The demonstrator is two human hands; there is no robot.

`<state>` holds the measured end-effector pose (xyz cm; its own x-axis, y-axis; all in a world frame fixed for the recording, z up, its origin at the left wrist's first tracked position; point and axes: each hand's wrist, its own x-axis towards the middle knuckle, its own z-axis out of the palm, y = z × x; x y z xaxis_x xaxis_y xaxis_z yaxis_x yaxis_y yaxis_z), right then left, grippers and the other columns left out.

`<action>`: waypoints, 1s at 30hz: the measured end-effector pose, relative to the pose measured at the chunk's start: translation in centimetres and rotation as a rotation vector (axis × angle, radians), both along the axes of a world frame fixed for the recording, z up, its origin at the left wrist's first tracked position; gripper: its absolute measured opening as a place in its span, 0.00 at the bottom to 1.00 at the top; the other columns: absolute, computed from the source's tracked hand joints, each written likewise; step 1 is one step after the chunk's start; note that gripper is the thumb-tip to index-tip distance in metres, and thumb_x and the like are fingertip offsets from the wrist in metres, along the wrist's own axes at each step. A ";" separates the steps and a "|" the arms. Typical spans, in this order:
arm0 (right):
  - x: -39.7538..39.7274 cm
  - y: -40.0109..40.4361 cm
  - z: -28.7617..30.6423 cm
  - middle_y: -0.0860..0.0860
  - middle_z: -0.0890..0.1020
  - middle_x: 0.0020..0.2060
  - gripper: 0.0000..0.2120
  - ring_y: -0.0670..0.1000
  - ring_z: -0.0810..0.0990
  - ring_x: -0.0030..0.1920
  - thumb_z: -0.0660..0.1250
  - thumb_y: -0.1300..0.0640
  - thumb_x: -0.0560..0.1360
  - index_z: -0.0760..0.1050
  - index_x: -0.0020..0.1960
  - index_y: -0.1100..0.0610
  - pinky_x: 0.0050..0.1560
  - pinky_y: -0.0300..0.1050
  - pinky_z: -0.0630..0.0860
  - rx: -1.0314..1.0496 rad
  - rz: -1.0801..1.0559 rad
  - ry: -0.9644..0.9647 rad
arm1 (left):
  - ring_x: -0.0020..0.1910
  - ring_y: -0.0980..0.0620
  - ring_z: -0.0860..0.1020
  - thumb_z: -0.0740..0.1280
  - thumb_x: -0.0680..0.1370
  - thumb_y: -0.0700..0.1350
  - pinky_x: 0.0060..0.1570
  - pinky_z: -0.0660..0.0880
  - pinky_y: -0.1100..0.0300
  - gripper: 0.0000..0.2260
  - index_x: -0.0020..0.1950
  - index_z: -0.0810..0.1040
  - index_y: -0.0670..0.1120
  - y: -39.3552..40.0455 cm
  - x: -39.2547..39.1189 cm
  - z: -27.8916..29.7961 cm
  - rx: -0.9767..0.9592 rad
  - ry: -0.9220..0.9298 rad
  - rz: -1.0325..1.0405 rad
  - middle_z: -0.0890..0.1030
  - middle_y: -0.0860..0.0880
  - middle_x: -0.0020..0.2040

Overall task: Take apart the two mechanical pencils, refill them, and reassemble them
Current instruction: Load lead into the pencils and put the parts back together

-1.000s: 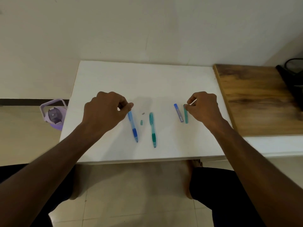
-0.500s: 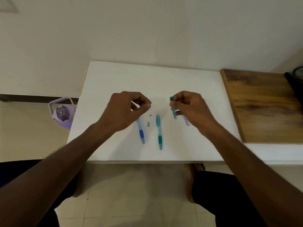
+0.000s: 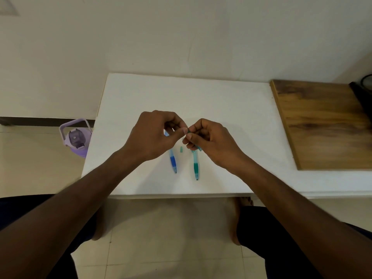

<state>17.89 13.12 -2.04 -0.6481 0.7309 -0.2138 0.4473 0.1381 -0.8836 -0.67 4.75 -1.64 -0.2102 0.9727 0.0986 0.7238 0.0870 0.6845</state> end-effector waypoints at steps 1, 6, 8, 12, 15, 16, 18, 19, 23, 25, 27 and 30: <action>0.0 0.0 0.0 0.48 0.89 0.46 0.04 0.46 0.89 0.44 0.70 0.57 0.82 0.79 0.55 0.57 0.48 0.37 0.84 0.004 0.011 0.005 | 0.43 0.64 0.81 0.73 0.79 0.55 0.45 0.72 0.74 0.02 0.48 0.83 0.59 0.0 0.1 -0.1 -0.004 -0.001 -0.001 0.81 0.67 0.40; 0.3 0.4 0.1 0.48 0.89 0.46 0.03 0.46 0.89 0.45 0.68 0.59 0.83 0.79 0.56 0.56 0.52 0.40 0.85 0.035 0.011 -0.002 | 0.43 0.65 0.82 0.72 0.80 0.53 0.45 0.72 0.80 0.02 0.51 0.84 0.56 0.3 -0.9 0.7 0.073 -0.060 0.063 0.83 0.63 0.44; 0.5 1.0 0.6 0.49 0.89 0.46 0.03 0.48 0.89 0.46 0.69 0.59 0.83 0.80 0.55 0.56 0.50 0.41 0.85 -0.030 -0.103 0.067 | 0.45 0.68 0.81 0.73 0.79 0.57 0.42 0.71 0.80 0.03 0.49 0.82 0.60 0.3 -1.1 1.0 0.072 -0.051 0.065 0.83 0.65 0.44; 1.0 2.8 1.8 0.50 0.89 0.49 0.05 0.51 0.89 0.48 0.70 0.57 0.82 0.82 0.57 0.55 0.53 0.47 0.86 -0.098 -0.337 0.155 | 0.41 0.64 0.82 0.73 0.78 0.60 0.41 0.75 0.70 0.03 0.48 0.83 0.63 0.2 0.7 0.2 -0.101 0.005 -0.037 0.83 0.66 0.44; 1.4 3.4 2.5 0.52 0.88 0.50 0.05 0.54 0.89 0.48 0.70 0.58 0.82 0.82 0.58 0.56 0.50 0.45 0.86 -0.199 -0.459 0.263 | 0.39 0.61 0.80 0.73 0.77 0.60 0.38 0.74 0.63 0.06 0.51 0.86 0.61 0.8 3.0 -0.7 -0.190 0.123 -0.071 0.84 0.64 0.45; 1.6 3.4 2.7 0.53 0.88 0.49 0.06 0.54 0.89 0.48 0.70 0.58 0.82 0.82 0.58 0.56 0.48 0.44 0.86 -0.232 -0.486 0.287 | 0.40 0.59 0.80 0.73 0.78 0.59 0.36 0.71 0.64 0.07 0.52 0.86 0.60 1.1 3.8 -0.9 -0.207 0.171 -0.088 0.84 0.63 0.46; 1.8 3.5 2.8 0.53 0.88 0.49 0.06 0.54 0.89 0.47 0.71 0.58 0.82 0.82 0.58 0.57 0.47 0.43 0.86 -0.288 -0.515 0.317 | 0.42 0.57 0.78 0.73 0.79 0.58 0.35 0.66 0.64 0.08 0.54 0.86 0.58 1.9 5.3 -1.1 -0.236 0.243 -0.124 0.85 0.60 0.50; 1.9 3.6 2.8 0.53 0.88 0.49 0.06 0.54 0.89 0.47 0.71 0.58 0.82 0.82 0.58 0.57 0.48 0.44 0.86 -0.312 -0.519 0.331 | 0.43 0.57 0.78 0.73 0.79 0.57 0.35 0.65 0.64 0.08 0.55 0.86 0.57 2.2 5.9 -1.2 -0.247 0.263 -0.133 0.86 0.59 0.51; 2.7 3.9 2.8 0.51 0.89 0.47 0.06 0.54 0.90 0.48 0.71 0.58 0.82 0.82 0.57 0.56 0.49 0.44 0.86 -0.315 -0.502 0.343 | 0.50 0.53 0.83 0.72 0.80 0.55 0.43 0.73 0.62 0.10 0.59 0.86 0.54 3.1 7.9 -1.7 -0.318 0.334 -0.163 0.87 0.55 0.54; 2.9 4.0 2.7 0.50 0.90 0.46 0.06 0.54 0.90 0.48 0.71 0.57 0.82 0.82 0.58 0.56 0.48 0.44 0.86 -0.318 -0.487 0.351 | 0.50 0.52 0.83 0.71 0.80 0.55 0.48 0.77 0.59 0.11 0.60 0.86 0.53 3.3 8.5 -2.1 -0.356 0.338 -0.155 0.87 0.54 0.54; 3.0 4.0 2.7 0.50 0.90 0.45 0.05 0.54 0.90 0.47 0.71 0.57 0.82 0.82 0.57 0.56 0.47 0.43 0.86 -0.324 -0.472 0.364 | 0.49 0.52 0.83 0.72 0.80 0.57 0.49 0.78 0.58 0.12 0.59 0.86 0.53 3.5 8.8 -2.4 -0.370 0.346 -0.125 0.87 0.54 0.54; 3.0 4.0 2.8 0.50 0.90 0.45 0.05 0.53 0.90 0.46 0.71 0.57 0.82 0.83 0.57 0.55 0.46 0.43 0.85 -0.310 -0.459 0.372 | 0.48 0.52 0.83 0.73 0.79 0.58 0.47 0.77 0.59 0.12 0.58 0.86 0.54 3.6 8.9 -2.7 -0.365 0.361 -0.087 0.87 0.55 0.52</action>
<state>20.92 17.14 0.75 -0.3569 0.8909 -0.2810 0.0573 -0.2794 -0.9585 8.21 8.36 -4.33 -0.1424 0.9695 -0.1994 0.9233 0.2028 0.3263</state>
